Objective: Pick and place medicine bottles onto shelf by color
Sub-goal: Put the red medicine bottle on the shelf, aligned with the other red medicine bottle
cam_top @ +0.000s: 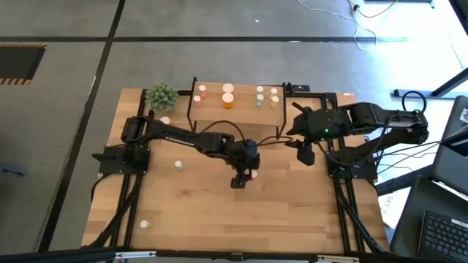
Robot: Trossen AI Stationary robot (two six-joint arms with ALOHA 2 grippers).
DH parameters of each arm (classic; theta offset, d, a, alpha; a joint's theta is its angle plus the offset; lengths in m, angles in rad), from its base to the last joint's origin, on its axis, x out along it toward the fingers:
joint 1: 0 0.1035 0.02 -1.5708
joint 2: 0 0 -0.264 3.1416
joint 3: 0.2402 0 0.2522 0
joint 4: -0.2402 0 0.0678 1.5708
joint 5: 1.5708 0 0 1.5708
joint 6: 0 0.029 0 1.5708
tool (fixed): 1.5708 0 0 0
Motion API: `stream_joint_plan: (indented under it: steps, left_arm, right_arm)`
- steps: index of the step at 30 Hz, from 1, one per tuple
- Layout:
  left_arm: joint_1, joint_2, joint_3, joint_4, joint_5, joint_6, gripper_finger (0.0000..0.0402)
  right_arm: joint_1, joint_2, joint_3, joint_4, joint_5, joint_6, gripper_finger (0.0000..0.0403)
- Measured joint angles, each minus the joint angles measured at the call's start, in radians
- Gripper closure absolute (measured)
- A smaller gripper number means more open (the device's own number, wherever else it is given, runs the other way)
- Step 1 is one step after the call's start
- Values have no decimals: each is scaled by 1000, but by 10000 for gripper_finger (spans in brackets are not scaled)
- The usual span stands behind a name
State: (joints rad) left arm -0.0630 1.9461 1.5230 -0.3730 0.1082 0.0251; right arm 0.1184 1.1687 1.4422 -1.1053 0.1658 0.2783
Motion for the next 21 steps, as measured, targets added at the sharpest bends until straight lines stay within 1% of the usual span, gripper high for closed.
stream_joint_plan:
  steps: [2,6,11,13,15,17,21]
  left_arm:
    - [7,0,0,-3,-21,9,157]
    - [18,0,0,-4,-25,-13,157]
    - [16,19,2,25,-41,-20,157]
    - [12,25,-1,13,-39,-20,157]
    - [9,44,4,46,-53,-16,157]
    - [6,47,-2,20,-75,-16,157]
    - [3,52,2,44,-76,-17,157]
  right_arm:
    - [0,0,0,0,0,0,215]
    - [0,0,0,0,2,0,215]
    - [0,0,0,0,2,0,215]
    - [0,0,0,0,1,0,215]
    - [0,0,0,1,1,0,215]
    - [0,0,0,0,1,1,215]
    - [0,0,0,1,0,1,215]
